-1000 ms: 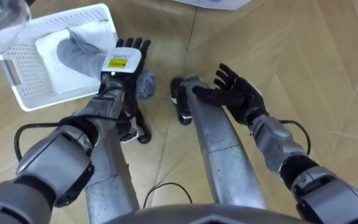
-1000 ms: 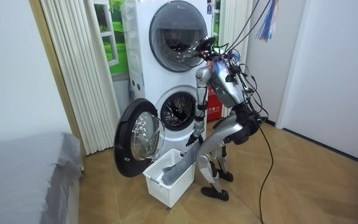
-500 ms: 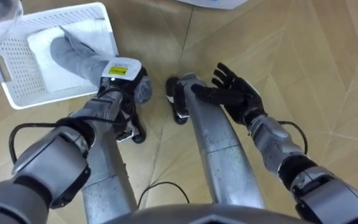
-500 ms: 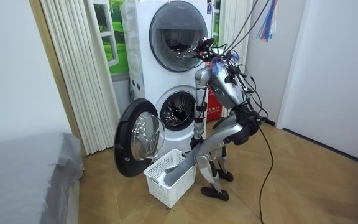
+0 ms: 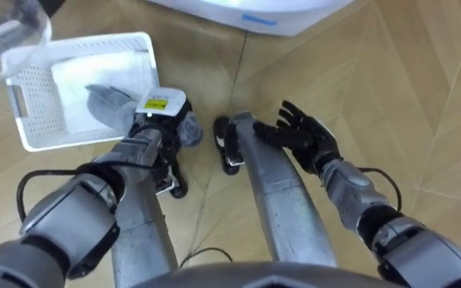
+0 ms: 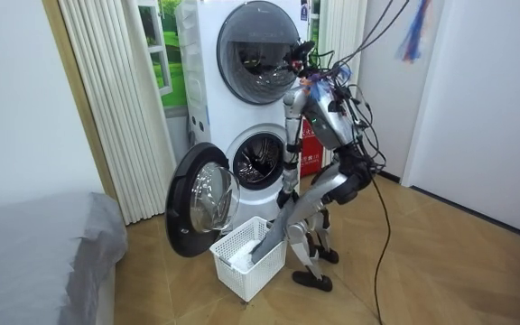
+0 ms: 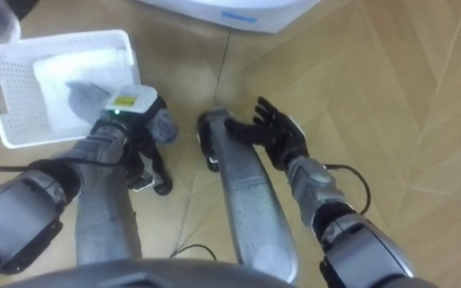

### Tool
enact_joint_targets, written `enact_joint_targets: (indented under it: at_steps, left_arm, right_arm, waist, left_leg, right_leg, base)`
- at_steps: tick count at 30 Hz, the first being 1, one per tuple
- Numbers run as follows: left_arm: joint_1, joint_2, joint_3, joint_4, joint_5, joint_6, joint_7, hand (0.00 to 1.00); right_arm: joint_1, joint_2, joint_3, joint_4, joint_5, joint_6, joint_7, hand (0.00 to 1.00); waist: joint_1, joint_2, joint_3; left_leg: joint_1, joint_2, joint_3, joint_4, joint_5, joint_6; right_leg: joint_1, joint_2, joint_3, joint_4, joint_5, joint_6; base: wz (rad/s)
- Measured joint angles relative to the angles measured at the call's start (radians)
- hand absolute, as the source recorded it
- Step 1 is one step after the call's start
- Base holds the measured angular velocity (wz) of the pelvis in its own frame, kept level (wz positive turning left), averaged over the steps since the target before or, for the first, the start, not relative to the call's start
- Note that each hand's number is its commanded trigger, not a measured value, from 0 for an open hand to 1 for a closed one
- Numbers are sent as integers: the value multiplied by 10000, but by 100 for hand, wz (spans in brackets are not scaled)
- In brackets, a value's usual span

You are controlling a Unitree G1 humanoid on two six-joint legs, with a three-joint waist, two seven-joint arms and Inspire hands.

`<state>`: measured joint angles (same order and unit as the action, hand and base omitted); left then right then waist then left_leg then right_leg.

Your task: Put towel into washing machine

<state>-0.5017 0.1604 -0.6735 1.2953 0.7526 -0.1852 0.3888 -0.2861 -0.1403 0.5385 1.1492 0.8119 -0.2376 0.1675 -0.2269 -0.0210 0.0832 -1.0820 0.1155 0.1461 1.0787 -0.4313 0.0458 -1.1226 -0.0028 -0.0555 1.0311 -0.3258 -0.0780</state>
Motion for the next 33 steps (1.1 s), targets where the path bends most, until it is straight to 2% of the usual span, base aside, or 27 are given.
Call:
enact_joint_targets:
  at_steps: [2,6,10,12,16,18,20,24,25,27,28,31,33]
  left_arm:
    - [141,-110,289,12,-178,-292,294,100]
    - [425,25,1031,30,-739,-648,1140,100]
    - [445,223,1787,-24,-855,-741,1970,100]
    - [467,326,2279,-261,-892,-798,2655,100]
    - [491,459,2828,-965,-958,-871,3443,100]
    - [571,452,2991,-1355,-955,-1150,3757,100]
    - [700,426,2994,-1599,-990,-1332,3897,100]
    - [868,224,2968,-2098,-1559,-1413,3894,100]
    - [890,137,2959,-2244,-1831,-1429,3844,100]
    - [1066,-41,2947,-2711,-3180,-1473,3424,100]
    - [1144,-68,2955,-2890,-3499,-1477,3260,100]
    - [1602,-75,2802,-3744,-5654,-1522,2176,100]
    - [1993,-124,2540,-4233,-7713,-1519,1085,100]
  right_arm:
    - [174,-57,-28,234,-48,1,-56,0]
    - [319,-98,-113,597,-936,6,-250,0]
    - [305,-168,-140,892,-1917,4,-314,0]
    - [316,-196,-141,919,-2362,10,-343,0]
    - [284,-208,-138,886,-2762,99,-340,0]
    - [262,-204,-139,930,-3103,156,-345,0]
    - [202,-197,-126,929,-3316,203,-368,0]
    - [80,-175,-149,839,-3556,234,-443,0]
    - [31,-168,-151,780,-3655,261,-440,0]
    - [16,-93,-170,806,-3757,319,-334,0]
    - [31,-98,-211,807,-3874,318,-327,0]
    - [67,-122,-223,713,-3962,360,-295,0]
    - [115,-76,-507,414,-4116,412,-171,0]
  waist:
    - [404,103,-40]
    - [909,198,-37]
    - [1179,282,-33]
    - [1247,339,-37]
    - [1315,382,-33]
    - [1499,395,-28]
    - [1538,395,-27]
    - [1597,395,-25]
    - [1715,396,-25]
    - [1750,391,-25]
    - [1770,392,-26]
    - [1838,384,-32]
    - [1842,363,-46]
  left_leg:
    - [558,14,53,-559,113,13]
    - [1688,-74,176,-1493,291,55]
    - [2515,-286,180,-2254,504,74]
    - [2854,-406,119,-2590,626,76]
    - [3154,-435,65,-2850,715,71]
    - [3354,-439,48,-2881,715,71]
    - [3464,-496,-14,-2910,717,67]
    - [3533,-589,-154,-2891,753,71]
    - [3570,-601,-156,-2900,757,79]
    - [3718,-698,-236,-3005,835,104]
    - [3738,-727,-271,-3011,842,102]
    - [3736,-767,-356,-3020,861,117]
    - [3689,-828,-422,-3065,894,131]
  right_leg:
    - [620,77,-9,-685,182,58]
    - [1708,23,18,-1534,306,161]
    - [2495,-157,-37,-2070,325,207]
    - [2847,-319,-228,-2290,331,220]
    - [3244,-392,-413,-2547,332,220]
    - [3460,-461,-564,-2570,331,219]
    - [3562,-536,-660,-2532,330,217]
    - [3712,-642,-819,-2536,309,210]
    - [3787,-652,-843,-2598,293,186]
    - [3973,-731,-915,-2657,298,199]
    - [4007,-750,-936,-2657,293,206]
    - [4056,-803,-1044,-2689,287,216]
    - [4035,-861,-1092,-2684,276,234]
  base:
    - [-8]
    - [0]
    - [14]
    - [21]
    - [15]
    - [4]
    - [7]
    - [11]
    - [0]
    - [12]
    - [16]
    - [11]
    - [12]
